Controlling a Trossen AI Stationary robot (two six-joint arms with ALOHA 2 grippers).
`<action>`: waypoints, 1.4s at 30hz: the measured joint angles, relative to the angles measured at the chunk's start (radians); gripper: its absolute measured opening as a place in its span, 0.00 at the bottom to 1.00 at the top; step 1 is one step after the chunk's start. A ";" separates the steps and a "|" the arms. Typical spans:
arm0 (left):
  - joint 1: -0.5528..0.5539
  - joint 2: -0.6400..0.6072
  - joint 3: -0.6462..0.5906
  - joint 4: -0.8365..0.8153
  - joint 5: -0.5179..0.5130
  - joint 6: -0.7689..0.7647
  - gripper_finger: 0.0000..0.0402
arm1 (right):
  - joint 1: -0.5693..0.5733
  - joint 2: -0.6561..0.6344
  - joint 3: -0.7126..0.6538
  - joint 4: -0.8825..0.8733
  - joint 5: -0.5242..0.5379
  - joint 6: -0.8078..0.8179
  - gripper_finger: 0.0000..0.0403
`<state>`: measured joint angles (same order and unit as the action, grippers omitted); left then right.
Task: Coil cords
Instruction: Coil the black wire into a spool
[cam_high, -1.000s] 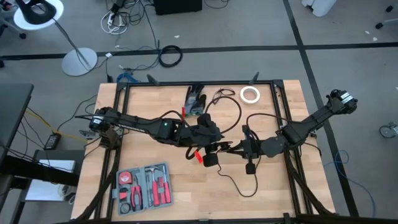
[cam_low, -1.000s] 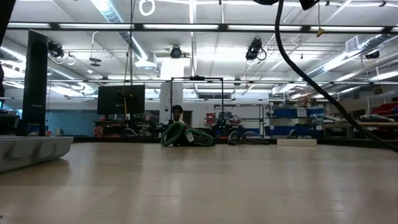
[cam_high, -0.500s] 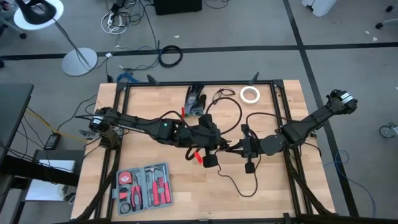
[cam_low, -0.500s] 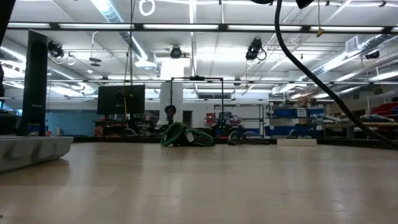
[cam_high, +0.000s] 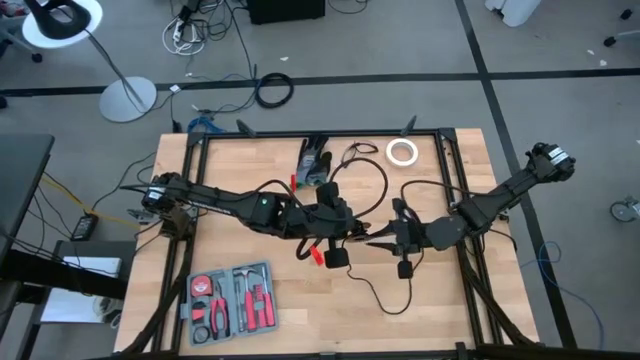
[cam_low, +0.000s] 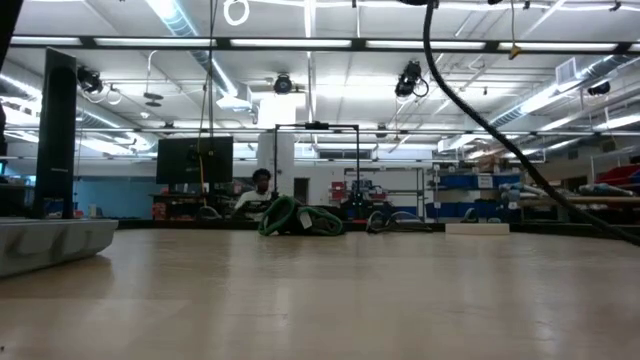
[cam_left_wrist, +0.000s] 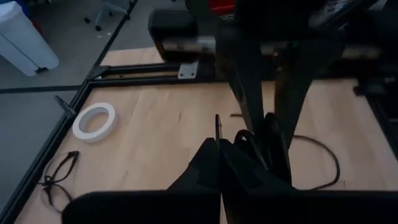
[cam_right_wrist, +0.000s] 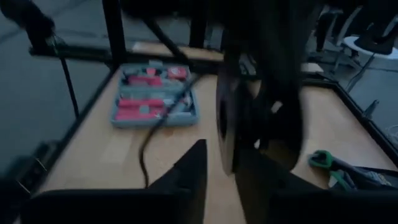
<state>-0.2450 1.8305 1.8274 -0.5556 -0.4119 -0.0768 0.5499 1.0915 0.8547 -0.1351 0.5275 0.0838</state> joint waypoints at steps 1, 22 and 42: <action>-0.005 0.000 -0.002 -0.010 -0.008 0.010 0.00 | 0.008 -0.011 0.000 0.000 0.005 0.016 0.20; -0.046 0.003 -0.003 0.298 -0.263 0.274 0.00 | 0.240 0.068 -0.059 -0.044 0.376 0.297 0.32; -0.059 0.011 -0.003 0.419 -0.300 0.330 0.00 | 0.212 0.298 -0.124 0.372 0.475 0.206 0.30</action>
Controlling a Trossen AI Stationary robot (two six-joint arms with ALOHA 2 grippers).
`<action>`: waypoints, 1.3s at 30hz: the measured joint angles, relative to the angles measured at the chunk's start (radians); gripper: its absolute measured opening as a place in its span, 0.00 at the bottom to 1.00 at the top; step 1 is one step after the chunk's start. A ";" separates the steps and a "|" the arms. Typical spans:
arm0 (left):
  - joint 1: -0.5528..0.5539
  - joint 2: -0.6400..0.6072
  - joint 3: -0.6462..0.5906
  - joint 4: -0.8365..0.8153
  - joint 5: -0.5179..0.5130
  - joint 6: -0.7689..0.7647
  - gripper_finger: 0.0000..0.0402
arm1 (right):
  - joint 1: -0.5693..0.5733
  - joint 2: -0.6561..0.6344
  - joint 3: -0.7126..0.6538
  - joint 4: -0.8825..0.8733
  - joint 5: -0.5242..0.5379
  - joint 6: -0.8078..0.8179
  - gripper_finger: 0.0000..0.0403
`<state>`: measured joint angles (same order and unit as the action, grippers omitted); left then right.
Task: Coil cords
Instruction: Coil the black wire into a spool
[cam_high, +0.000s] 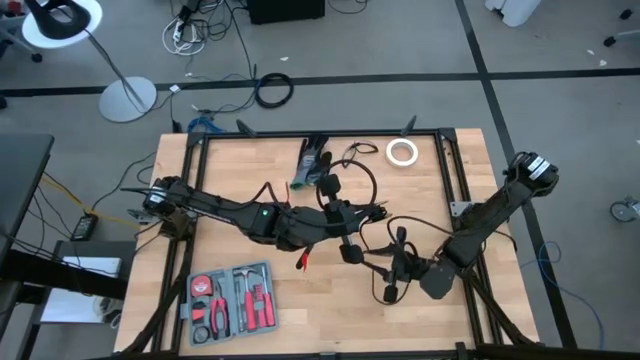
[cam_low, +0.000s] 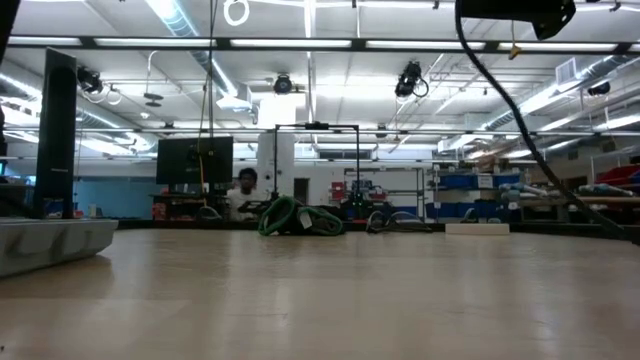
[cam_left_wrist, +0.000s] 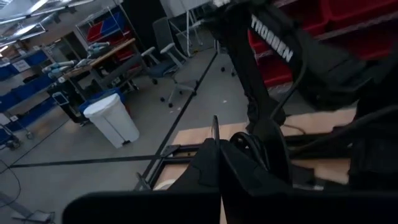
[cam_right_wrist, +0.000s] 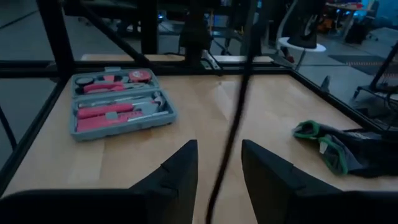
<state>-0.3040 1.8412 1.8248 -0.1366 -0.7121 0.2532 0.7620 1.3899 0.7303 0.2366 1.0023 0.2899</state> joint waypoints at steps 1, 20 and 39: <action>0.000 0.000 0.000 0.004 -0.001 0.001 0.00 | -0.005 0.000 0.000 0.006 0.000 -0.003 0.30; -0.012 0.000 0.000 0.032 0.001 0.007 0.00 | -0.059 -0.001 0.000 0.089 -0.060 -0.101 0.02; -0.064 0.000 0.000 0.055 0.034 -0.002 0.00 | -0.148 -0.066 0.000 -0.257 0.096 -0.021 0.01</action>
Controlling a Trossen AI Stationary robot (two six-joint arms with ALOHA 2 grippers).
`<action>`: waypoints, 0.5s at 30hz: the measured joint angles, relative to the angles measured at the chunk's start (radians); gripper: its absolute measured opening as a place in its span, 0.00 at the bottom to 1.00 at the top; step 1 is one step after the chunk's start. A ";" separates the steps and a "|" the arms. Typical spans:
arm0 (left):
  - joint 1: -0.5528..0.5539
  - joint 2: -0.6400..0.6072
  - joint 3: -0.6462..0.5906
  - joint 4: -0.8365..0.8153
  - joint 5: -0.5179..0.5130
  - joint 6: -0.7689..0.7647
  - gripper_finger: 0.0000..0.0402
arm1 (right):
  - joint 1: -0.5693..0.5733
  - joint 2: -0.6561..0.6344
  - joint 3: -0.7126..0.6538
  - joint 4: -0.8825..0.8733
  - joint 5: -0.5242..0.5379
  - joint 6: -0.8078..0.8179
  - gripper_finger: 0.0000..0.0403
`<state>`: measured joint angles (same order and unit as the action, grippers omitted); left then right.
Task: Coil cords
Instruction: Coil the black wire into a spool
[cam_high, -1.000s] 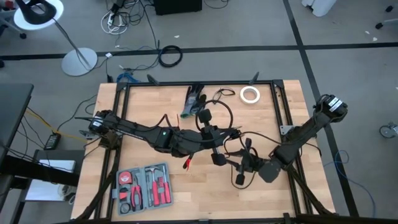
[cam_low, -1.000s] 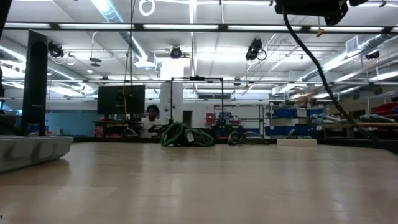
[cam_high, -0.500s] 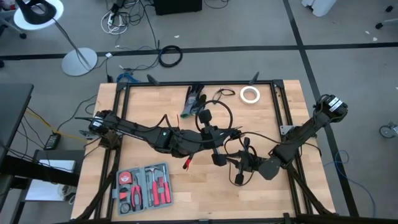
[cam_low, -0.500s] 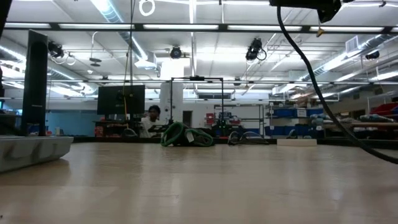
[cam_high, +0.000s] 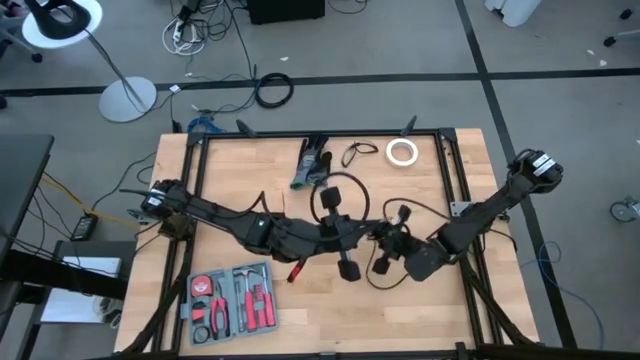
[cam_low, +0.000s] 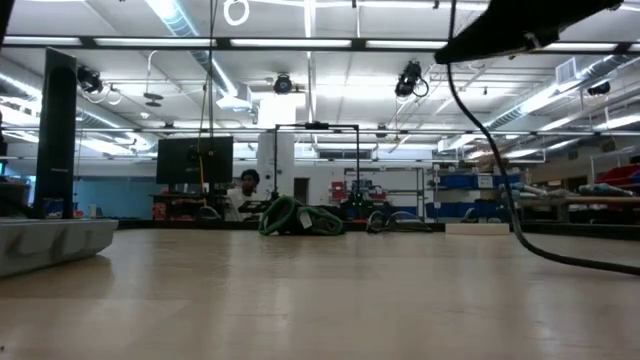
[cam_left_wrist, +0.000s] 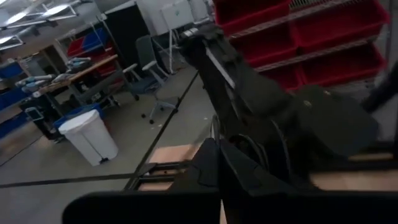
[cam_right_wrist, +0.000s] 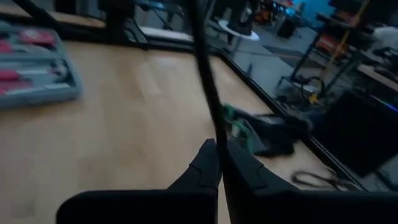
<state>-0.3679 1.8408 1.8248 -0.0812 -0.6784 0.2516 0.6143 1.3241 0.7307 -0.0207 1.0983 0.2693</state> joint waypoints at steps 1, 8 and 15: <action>-0.005 0.000 0.000 -0.021 -0.008 -0.004 0.00 | 0.003 -0.022 0.000 -0.057 0.004 0.033 0.01; -0.012 0.000 0.000 -0.270 -0.079 -0.097 0.00 | 0.055 -0.173 0.000 -0.303 0.088 0.167 0.01; 0.003 0.006 0.000 -0.415 -0.151 -0.111 0.00 | 0.095 -0.274 0.000 -0.285 0.182 0.085 0.01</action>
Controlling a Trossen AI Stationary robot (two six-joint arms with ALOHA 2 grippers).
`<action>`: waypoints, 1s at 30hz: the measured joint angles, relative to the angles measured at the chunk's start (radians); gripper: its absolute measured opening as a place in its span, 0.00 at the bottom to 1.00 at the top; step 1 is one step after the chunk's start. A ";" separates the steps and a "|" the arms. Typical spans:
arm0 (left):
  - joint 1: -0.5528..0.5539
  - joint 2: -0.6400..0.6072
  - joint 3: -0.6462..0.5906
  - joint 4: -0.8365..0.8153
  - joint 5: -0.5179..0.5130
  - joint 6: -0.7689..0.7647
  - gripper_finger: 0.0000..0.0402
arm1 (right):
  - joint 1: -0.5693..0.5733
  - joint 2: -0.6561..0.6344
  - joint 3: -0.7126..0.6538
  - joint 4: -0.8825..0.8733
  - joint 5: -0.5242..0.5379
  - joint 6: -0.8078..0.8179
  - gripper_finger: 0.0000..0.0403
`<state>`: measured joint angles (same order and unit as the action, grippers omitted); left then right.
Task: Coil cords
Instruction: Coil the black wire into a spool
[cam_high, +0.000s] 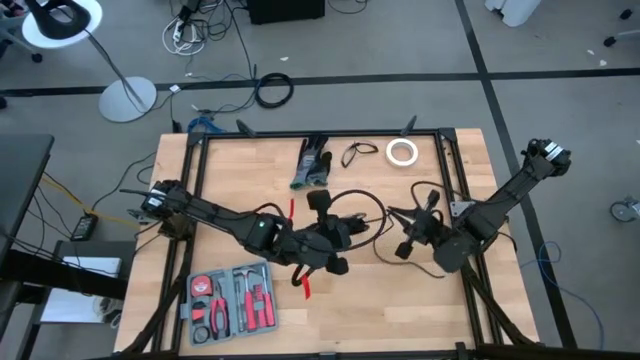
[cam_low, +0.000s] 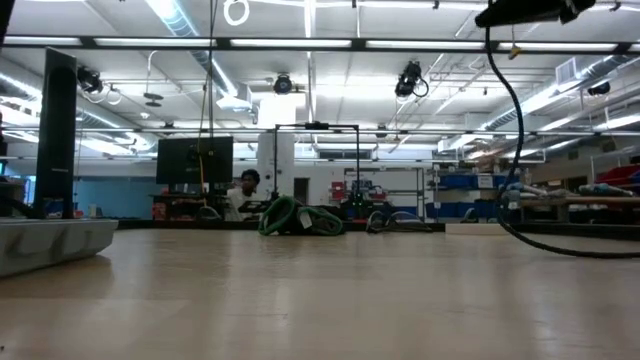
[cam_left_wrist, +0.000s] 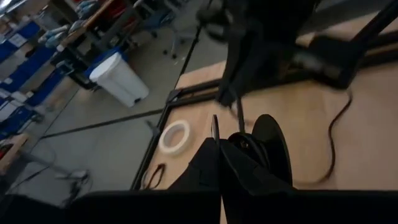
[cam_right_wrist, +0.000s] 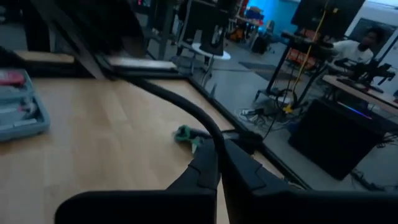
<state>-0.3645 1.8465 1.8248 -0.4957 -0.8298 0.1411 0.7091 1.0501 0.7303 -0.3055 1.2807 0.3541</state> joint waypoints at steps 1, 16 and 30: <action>0.004 0.000 0.000 -0.016 -0.010 -0.004 0.00 | 0.004 -0.007 0.000 0.021 0.008 -0.022 0.01; 0.063 0.002 -0.079 0.017 -0.071 0.011 0.00 | 0.016 0.114 0.000 0.755 -0.092 -0.542 0.01; 0.064 0.002 -0.082 0.363 -0.068 0.170 0.00 | -0.035 0.313 0.001 1.067 -0.186 -0.620 0.01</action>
<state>-0.3008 1.8484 1.7429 -0.1322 -0.8975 0.3114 0.6742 1.3634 0.7311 0.7614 1.0948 -0.2654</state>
